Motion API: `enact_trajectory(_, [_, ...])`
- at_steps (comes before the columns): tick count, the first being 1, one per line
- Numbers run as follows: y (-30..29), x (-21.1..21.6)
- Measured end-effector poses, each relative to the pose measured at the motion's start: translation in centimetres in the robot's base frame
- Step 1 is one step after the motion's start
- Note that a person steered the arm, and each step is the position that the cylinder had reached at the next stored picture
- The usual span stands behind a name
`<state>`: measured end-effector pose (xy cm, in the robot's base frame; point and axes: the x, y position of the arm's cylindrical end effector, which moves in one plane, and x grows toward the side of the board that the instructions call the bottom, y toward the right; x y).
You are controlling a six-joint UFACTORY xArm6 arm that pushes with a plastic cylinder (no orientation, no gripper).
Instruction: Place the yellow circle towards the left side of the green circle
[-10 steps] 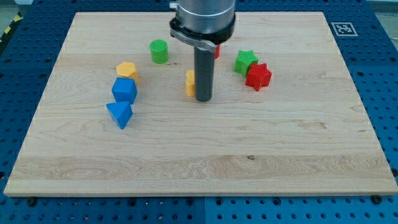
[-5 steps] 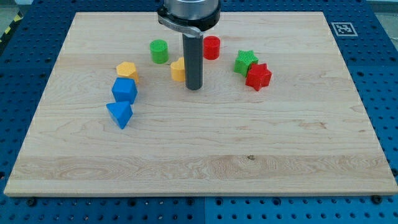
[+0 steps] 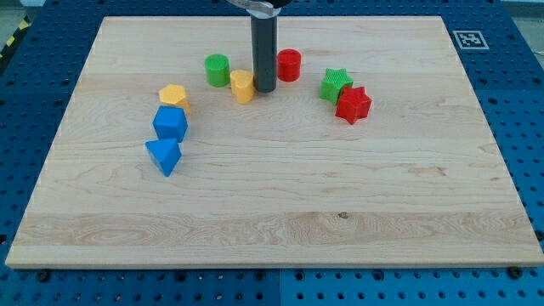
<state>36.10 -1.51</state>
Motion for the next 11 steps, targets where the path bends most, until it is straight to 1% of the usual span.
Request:
enact_trajectory(1, [-0.5, 0.0])
enact_trajectory(3, [-4.3, 0.0])
enact_trajectory(4, [-2.7, 1.6])
enact_trajectory(5, [-1.7, 5.1])
enact_trajectory(6, [-1.7, 5.1])
enact_trajectory(7, [-2.9, 3.9])
enact_trajectory(9, [-8.2, 3.0])
enact_trajectory(11, [-9.5, 1.4])
